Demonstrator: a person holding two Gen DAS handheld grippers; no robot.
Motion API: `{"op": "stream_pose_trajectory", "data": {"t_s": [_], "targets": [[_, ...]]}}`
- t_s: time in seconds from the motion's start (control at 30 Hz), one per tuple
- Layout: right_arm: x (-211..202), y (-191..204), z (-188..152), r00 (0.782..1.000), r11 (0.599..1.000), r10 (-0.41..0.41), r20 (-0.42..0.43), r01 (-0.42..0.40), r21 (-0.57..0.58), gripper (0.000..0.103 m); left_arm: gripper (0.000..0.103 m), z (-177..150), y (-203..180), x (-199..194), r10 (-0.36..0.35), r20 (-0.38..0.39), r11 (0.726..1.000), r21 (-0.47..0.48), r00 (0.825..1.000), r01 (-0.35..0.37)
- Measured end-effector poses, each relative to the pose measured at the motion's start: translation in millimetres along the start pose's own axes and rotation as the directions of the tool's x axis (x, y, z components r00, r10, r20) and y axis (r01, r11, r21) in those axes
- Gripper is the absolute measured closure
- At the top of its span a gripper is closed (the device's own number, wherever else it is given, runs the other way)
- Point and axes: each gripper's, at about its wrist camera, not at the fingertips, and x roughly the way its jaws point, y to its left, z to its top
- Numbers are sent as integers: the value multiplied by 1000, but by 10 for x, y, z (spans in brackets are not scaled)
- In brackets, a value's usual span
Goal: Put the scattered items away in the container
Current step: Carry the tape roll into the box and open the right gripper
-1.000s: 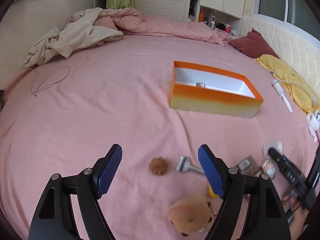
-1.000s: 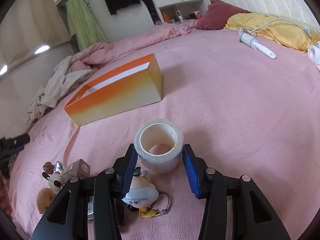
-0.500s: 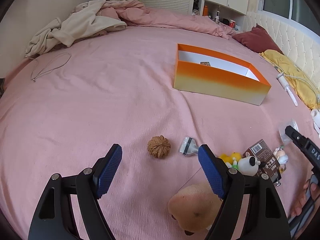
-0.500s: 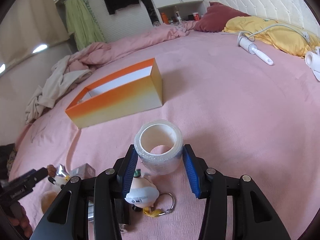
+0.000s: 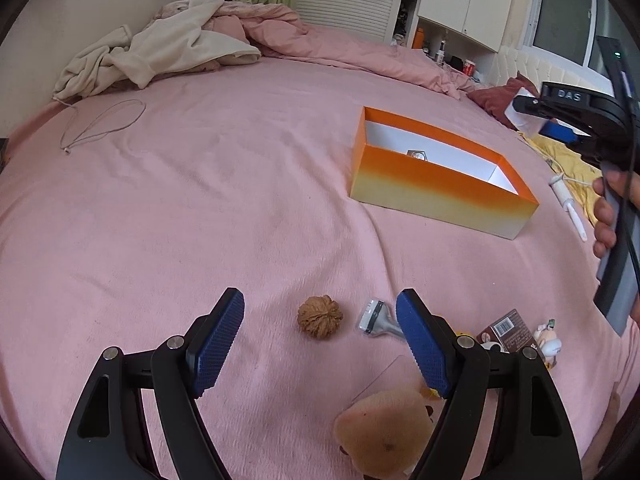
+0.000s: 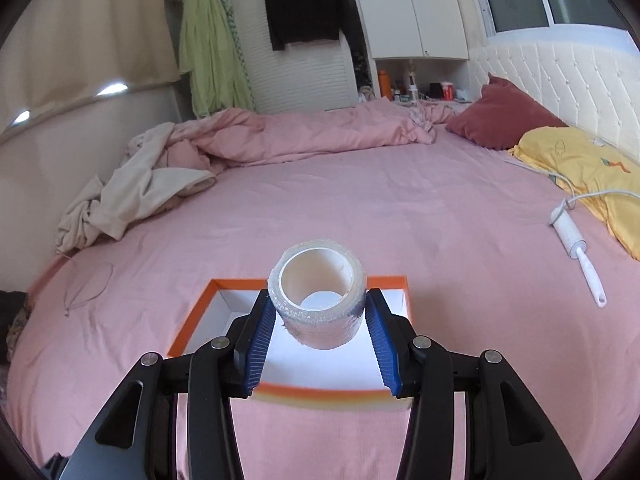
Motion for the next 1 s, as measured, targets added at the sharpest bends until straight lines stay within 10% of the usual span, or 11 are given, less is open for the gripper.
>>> {"op": "stream_pose_trajectory", "data": {"t_s": [0.47,1.0], "targets": [[1210,-114,-414,931,989,-119,-346,143,45,58,24,30,-3,7,-37,2,999,-1,999,37],[432,-25,-177,994,999,-35,-105,40,38,38,24,42,77,25,-15,-1,1000,-18,1000,15]]}}
